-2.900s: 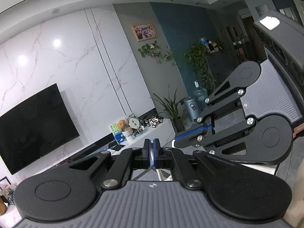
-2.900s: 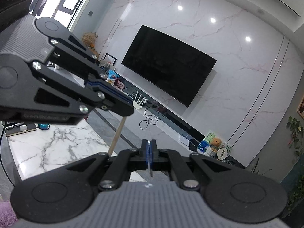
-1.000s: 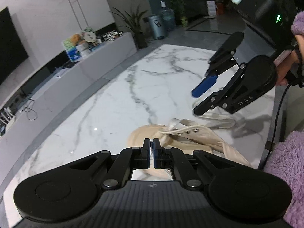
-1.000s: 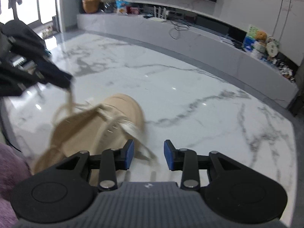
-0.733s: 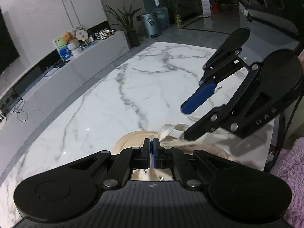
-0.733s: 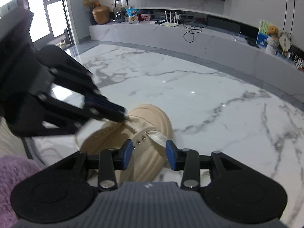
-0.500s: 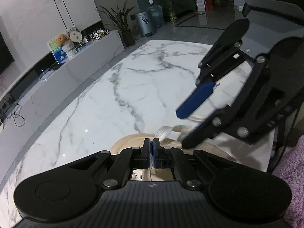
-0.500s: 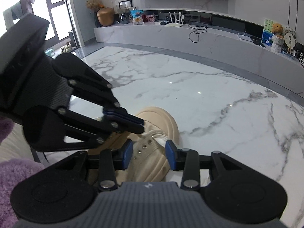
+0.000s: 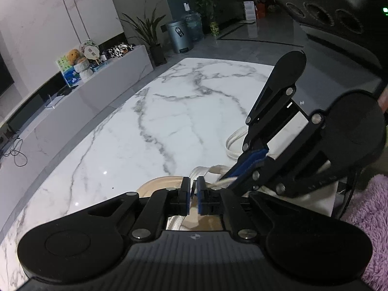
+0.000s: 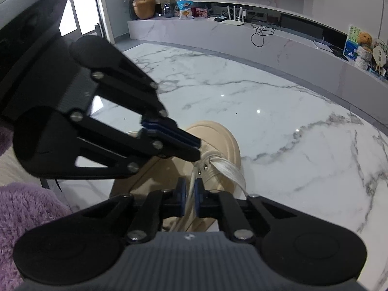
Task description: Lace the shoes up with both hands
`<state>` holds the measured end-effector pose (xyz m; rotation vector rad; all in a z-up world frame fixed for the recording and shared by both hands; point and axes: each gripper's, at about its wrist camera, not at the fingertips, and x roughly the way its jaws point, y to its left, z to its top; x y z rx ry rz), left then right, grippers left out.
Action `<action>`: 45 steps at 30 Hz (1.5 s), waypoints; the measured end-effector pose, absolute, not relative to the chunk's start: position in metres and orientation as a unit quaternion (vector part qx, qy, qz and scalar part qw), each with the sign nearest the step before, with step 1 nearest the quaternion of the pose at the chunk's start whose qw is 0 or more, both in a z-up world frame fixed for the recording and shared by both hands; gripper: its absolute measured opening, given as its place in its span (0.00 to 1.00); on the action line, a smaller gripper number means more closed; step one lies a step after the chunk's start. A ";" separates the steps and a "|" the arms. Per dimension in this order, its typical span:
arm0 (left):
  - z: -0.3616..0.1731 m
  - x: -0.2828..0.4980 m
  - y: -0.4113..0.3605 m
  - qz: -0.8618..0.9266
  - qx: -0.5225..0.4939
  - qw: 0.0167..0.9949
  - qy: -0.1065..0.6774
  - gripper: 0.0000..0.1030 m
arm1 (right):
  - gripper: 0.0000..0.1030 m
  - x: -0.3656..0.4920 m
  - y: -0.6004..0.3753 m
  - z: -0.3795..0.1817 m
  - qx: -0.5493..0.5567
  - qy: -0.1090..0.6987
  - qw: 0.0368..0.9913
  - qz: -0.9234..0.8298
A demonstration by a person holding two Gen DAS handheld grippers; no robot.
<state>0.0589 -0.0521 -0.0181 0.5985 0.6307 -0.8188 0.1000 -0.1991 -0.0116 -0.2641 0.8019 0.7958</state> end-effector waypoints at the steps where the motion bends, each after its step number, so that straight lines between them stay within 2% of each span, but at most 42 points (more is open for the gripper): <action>1: -0.017 0.058 -0.051 -0.384 0.280 0.829 0.295 0.15 | 0.08 0.100 -0.200 -0.012 -0.121 0.380 0.838 0.373; 6: -0.011 0.048 -0.044 -0.380 0.280 0.836 0.279 0.39 | 0.09 0.102 -0.207 -0.014 -0.101 0.382 0.841 0.369; 11: -0.007 0.043 -0.039 -0.357 0.292 0.845 0.271 0.41 | 0.09 0.101 -0.210 -0.017 -0.091 0.381 0.843 0.369; 13: -0.009 0.053 -0.037 -0.343 0.279 0.846 0.297 0.40 | 0.09 0.101 -0.211 -0.018 -0.086 0.381 0.843 0.370; 15: -0.012 0.065 -0.035 -0.338 0.254 0.848 0.321 0.33 | 0.09 0.103 -0.209 -0.019 -0.084 0.381 0.843 0.371; 19: -0.018 0.077 -0.034 -0.343 0.228 0.845 0.341 0.27 | 0.09 0.103 -0.207 -0.020 -0.082 0.380 0.843 0.371; 21: -0.021 0.081 -0.036 -0.340 0.228 0.843 0.348 0.13 | 0.09 0.103 -0.208 -0.019 -0.081 0.380 0.843 0.371; 24: -0.023 0.083 -0.036 -0.344 0.228 0.841 0.350 0.05 | 0.09 0.101 -0.210 -0.018 -0.079 0.382 0.844 0.370; 26: -0.023 0.080 -0.037 -0.348 0.237 0.838 0.348 0.03 | 0.09 0.102 -0.210 -0.017 -0.076 0.381 0.843 0.371; 28: -0.022 0.077 -0.039 -0.352 0.248 0.834 0.346 0.02 | 0.14 0.101 -0.211 -0.016 -0.069 0.379 0.845 0.371; 32: -0.023 0.071 -0.047 -0.363 0.267 0.824 0.343 0.02 | 0.14 0.103 -0.207 -0.013 -0.069 0.370 0.850 0.368; 36: -0.028 0.069 -0.054 -0.366 0.283 0.815 0.348 0.02 | 0.06 0.105 -0.207 -0.013 -0.074 0.372 0.853 0.359; 45: -0.038 0.074 -0.064 -0.375 0.318 0.786 0.375 0.02 | 0.07 0.112 -0.218 -0.018 -0.052 0.385 0.856 0.341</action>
